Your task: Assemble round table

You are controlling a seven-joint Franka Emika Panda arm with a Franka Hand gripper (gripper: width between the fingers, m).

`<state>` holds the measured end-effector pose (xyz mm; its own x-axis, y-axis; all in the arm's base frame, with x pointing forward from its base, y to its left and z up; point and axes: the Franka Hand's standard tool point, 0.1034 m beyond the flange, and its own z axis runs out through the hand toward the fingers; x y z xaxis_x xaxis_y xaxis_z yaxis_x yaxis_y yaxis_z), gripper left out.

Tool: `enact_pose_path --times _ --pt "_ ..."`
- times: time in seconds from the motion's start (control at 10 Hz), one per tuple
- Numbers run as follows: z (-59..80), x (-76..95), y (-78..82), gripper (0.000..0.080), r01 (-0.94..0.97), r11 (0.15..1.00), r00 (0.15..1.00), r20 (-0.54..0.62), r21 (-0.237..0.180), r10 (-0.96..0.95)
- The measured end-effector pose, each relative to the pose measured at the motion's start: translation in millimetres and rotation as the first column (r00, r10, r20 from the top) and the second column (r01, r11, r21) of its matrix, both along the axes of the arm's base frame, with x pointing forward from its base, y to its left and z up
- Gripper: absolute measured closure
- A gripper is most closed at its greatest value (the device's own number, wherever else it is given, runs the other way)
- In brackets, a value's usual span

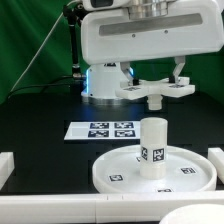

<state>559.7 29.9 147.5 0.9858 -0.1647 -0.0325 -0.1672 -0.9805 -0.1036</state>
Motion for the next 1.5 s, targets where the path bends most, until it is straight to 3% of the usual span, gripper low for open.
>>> enact_pose_path --times 0.4,0.8,1.5 --pt "-4.9 8.6 0.0 0.0357 -0.067 0.998 0.998 -0.009 -0.003 0.067" --pt "-18.1 4.3 -3.7 0.0357 -0.077 0.997 0.997 -0.029 -0.005 0.077" --pt "-18.3 10.0 -0.9 0.0357 -0.077 0.997 0.996 0.032 -0.021 0.078"
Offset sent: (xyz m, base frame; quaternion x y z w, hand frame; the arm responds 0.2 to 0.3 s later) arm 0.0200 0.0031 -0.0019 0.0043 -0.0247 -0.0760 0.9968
